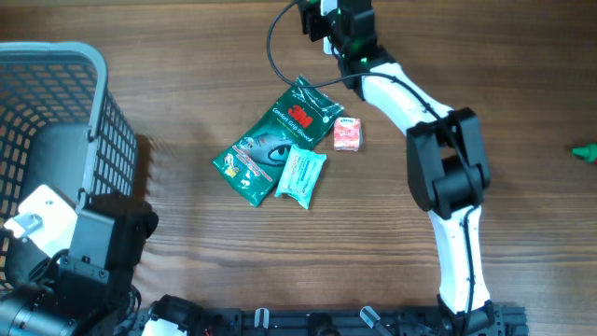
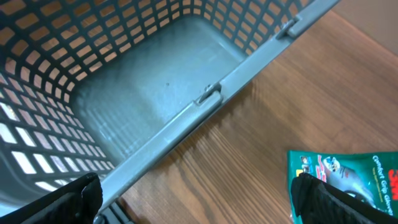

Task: Scan the item barcode
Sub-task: 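Hold the jar's label under the white scanner with the right gripper, then carry the jar right and set it down at the table edge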

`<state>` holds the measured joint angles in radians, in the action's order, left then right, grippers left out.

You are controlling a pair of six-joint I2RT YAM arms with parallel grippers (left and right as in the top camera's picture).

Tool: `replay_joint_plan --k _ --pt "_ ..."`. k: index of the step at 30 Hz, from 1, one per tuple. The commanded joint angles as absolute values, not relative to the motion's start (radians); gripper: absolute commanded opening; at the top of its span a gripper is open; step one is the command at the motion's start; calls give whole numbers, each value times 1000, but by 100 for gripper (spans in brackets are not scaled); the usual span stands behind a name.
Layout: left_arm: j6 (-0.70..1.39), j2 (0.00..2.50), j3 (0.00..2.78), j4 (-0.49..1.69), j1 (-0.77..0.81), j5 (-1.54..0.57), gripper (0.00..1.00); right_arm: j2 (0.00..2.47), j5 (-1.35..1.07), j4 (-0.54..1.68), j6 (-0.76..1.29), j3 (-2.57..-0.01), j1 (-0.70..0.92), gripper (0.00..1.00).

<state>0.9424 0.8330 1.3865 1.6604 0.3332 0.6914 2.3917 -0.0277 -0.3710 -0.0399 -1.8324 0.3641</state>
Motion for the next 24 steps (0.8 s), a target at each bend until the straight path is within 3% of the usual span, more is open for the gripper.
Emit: replay_joint_plan --k 1,8,11,15,22,24 --pt "958 831 1386 1658 329 707 100 2447 38 -492 -22 -1851 327 49" --pt "958 831 1386 1658 329 707 100 2453 0 -496 33 -1852 284 49" --pt "958 831 1386 1658 329 707 100 2353 11 -369 75 -1852 268 48" --pt "958 831 1386 1658 329 707 100 2140 38 -51 63 -1852 157 46" --pt "958 831 1386 1658 329 707 100 1961 54 861 217 -1847 -267 44" --pt "958 831 1386 1658 329 707 100 1977 56 899 210 -1807 -400 49"
